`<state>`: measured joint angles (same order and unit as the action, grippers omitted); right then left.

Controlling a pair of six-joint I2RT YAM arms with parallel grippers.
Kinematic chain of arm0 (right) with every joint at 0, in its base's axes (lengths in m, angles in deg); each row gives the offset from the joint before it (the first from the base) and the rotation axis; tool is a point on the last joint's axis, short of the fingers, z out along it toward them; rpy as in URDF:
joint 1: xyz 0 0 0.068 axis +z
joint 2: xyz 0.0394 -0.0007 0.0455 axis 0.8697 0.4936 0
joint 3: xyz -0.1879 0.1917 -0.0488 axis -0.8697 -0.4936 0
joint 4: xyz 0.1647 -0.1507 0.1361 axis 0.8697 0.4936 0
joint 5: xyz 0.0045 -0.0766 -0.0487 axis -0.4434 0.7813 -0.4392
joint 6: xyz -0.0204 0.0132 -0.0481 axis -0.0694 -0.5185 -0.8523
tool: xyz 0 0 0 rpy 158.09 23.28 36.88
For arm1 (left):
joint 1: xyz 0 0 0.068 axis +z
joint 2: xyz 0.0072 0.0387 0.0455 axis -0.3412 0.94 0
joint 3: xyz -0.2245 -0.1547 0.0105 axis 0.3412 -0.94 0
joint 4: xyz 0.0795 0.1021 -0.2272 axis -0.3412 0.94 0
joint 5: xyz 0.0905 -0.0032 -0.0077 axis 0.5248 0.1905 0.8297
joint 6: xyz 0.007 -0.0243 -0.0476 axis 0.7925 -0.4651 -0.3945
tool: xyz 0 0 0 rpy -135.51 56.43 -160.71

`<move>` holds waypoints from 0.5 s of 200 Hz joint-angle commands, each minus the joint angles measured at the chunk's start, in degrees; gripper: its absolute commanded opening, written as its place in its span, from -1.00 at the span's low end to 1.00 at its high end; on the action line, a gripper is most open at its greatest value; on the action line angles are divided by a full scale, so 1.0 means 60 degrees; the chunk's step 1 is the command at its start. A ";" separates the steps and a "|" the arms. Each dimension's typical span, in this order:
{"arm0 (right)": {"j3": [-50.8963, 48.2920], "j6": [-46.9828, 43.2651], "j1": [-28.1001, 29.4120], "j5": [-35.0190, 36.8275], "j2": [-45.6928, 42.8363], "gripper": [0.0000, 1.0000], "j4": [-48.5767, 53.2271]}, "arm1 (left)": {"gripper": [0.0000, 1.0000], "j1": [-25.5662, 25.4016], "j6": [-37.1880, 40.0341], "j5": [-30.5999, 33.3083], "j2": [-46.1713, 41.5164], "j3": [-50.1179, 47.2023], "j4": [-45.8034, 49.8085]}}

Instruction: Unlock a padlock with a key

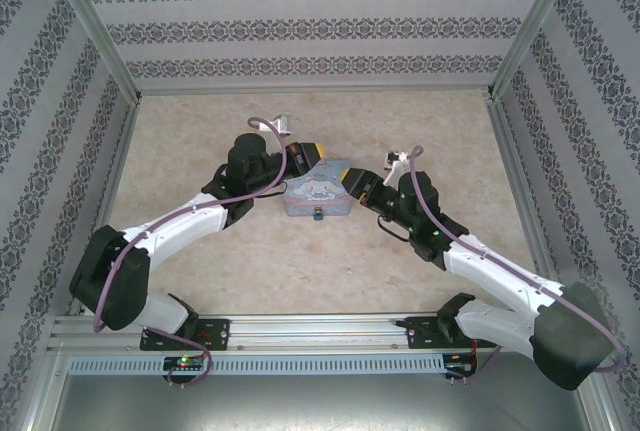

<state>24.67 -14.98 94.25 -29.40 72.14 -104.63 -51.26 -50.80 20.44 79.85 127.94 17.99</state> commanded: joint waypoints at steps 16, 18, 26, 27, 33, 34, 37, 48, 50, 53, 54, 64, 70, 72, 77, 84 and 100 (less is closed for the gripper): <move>0.0495 0.0723 -0.0133 -0.0560 0.0739 -0.03 -0.2375 | -1.00 0.0067 0.0368 0.0189 -0.0590 -0.0196 -0.0915; 0.0501 0.0786 -0.0130 -0.0572 0.0807 -0.03 -0.2471 | -1.00 0.0067 0.0331 0.0200 -0.0603 -0.0210 -0.0949; 0.0539 0.0957 -0.0140 -0.0616 0.1042 -0.04 -0.2834 | -1.00 0.0075 0.0243 0.0253 -0.0625 -0.0277 -0.1109; 0.0543 0.0972 -0.0134 -0.0618 0.1066 -0.05 -0.2883 | -1.00 0.0076 0.0225 0.0265 -0.0623 -0.0285 -0.1127; 0.0551 0.1076 -0.0130 -0.0638 0.1232 -0.05 -0.3159 | -1.00 0.0073 0.0126 0.0298 -0.0635 -0.0335 -0.1246; 0.0549 0.1090 -0.0129 -0.0636 0.1255 -0.05 -0.3229 | -1.00 0.0075 0.0100 0.0309 -0.0636 -0.0351 -0.1262; 0.0547 0.1145 -0.0129 -0.0653 0.1333 -0.05 -0.3387 | -1.00 0.0075 0.0067 0.0330 -0.0653 -0.0364 -0.1299; 0.0533 0.1334 -0.0129 -0.0676 0.1585 -0.07 -0.4015 | -1.00 0.0072 -0.0108 0.0387 -0.0651 -0.0454 -0.1464; 0.0533 0.1356 -0.0129 -0.0685 0.1638 -0.07 -0.4104 | -1.00 0.0075 -0.0140 0.0392 -0.0651 -0.0472 -0.1514; 0.0533 0.1391 -0.0140 -0.0672 0.1688 -0.08 -0.4227 | -1.00 0.0069 -0.0188 0.0386 -0.0660 -0.0496 -0.1569; 0.0533 0.1402 -0.0142 -0.0675 0.1711 -0.08 -0.4268 | -1.00 0.0073 -0.0203 0.0390 -0.0655 -0.0504 -0.1591; 0.0544 0.1449 -0.0132 -0.0666 0.1871 -0.10 -0.4536 | -1.00 0.0077 -0.0352 0.0406 -0.0654 -0.0555 -0.1742; 0.0561 0.1467 -0.0143 -0.0668 0.1940 -0.12 -0.4624 | -1.00 0.0067 -0.0426 0.0398 -0.0649 -0.0596 -0.1818; 0.0562 0.1470 -0.0133 -0.0672 0.1957 -0.13 -0.4648 | -1.00 0.0071 -0.0446 0.0395 -0.0650 -0.0607 -0.1841; 0.0576 0.1457 -0.0137 -0.0674 0.2004 -0.13 -0.4714 | -1.00 0.0076 -0.0512 0.0403 -0.0648 -0.0649 -0.1889; 0.0577 0.1451 -0.0130 -0.0661 0.2046 -0.14 -0.4807 | -1.00 0.0077 -0.0578 0.0411 -0.0637 -0.0672 -0.1945; 0.0591 0.1470 -0.0129 -0.0630 0.2127 -0.17 -0.4923 | -1.00 0.0077 -0.0713 0.0402 -0.0611 -0.0712 -0.2061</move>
<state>26.55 -7.28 93.90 -32.46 84.38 -127.34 -51.26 -52.88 22.43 76.90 124.57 10.88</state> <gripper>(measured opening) 0.425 0.052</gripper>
